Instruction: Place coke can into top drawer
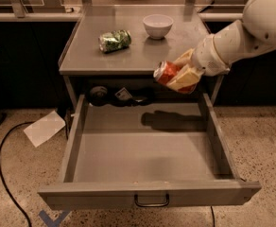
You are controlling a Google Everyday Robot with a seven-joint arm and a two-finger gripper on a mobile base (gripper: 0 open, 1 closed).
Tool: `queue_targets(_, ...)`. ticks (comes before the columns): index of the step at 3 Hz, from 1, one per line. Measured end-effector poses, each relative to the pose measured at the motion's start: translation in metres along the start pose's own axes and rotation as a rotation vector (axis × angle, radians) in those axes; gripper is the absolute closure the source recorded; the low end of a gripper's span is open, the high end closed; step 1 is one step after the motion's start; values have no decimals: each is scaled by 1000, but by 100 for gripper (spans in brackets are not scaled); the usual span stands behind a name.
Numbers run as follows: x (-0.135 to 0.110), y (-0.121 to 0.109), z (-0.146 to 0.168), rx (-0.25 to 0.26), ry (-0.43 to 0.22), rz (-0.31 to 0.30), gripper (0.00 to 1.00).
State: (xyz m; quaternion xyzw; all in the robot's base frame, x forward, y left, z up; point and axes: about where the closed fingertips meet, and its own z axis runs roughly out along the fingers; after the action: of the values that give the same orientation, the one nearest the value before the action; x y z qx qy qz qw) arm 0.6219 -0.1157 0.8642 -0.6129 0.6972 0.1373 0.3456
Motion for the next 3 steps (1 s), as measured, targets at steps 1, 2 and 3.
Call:
queue_targets(1,23,46,31,-34,8,62,100)
queue_targets(2,56,92,85,-103,42,111,100)
queue_targets(3,88,123,133,-150,58,156,100)
